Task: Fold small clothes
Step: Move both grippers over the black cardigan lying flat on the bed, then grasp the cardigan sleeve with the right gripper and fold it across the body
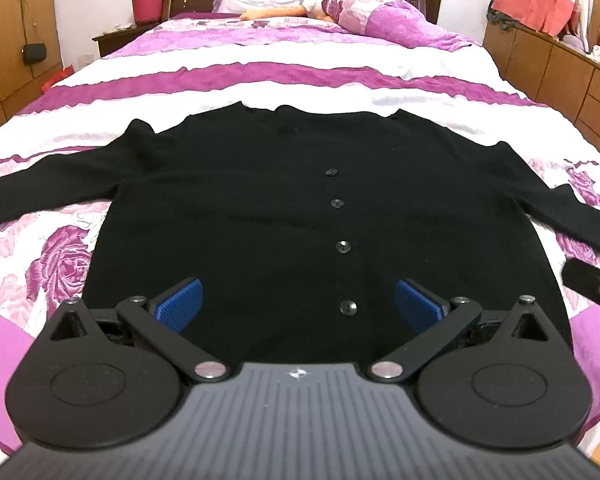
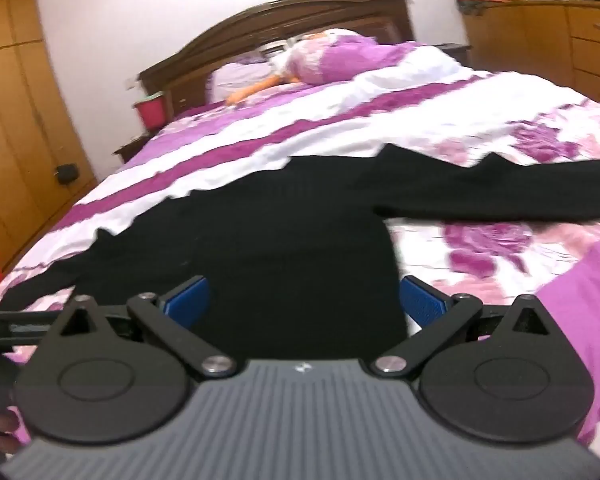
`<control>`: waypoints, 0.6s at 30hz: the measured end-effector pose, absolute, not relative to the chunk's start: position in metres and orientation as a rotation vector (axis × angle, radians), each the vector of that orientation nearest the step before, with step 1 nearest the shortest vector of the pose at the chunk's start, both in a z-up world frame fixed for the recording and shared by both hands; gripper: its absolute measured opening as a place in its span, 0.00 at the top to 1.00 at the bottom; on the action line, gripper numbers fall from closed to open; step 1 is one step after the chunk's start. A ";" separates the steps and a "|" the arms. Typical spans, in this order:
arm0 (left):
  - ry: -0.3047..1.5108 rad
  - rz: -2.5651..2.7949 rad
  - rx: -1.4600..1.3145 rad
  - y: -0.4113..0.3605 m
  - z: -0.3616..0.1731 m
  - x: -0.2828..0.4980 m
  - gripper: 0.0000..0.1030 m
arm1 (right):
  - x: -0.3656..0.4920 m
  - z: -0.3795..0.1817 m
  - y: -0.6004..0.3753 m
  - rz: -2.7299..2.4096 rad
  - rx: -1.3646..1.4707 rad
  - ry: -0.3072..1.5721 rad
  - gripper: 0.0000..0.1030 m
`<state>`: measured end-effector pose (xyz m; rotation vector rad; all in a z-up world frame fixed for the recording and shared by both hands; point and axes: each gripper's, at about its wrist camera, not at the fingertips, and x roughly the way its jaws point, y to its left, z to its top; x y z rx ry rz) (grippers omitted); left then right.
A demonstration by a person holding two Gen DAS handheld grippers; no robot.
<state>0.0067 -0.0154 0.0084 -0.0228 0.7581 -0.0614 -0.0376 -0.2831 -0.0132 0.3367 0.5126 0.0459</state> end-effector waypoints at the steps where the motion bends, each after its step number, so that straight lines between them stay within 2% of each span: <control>1: 0.760 -0.057 -0.023 -0.016 0.008 0.009 0.00 | -0.037 -0.016 -0.292 0.026 0.354 0.515 0.00; 18: 0.838 -0.013 0.009 -0.032 -0.031 0.051 0.00 | 0.002 -0.054 -0.394 -0.164 0.496 0.525 0.00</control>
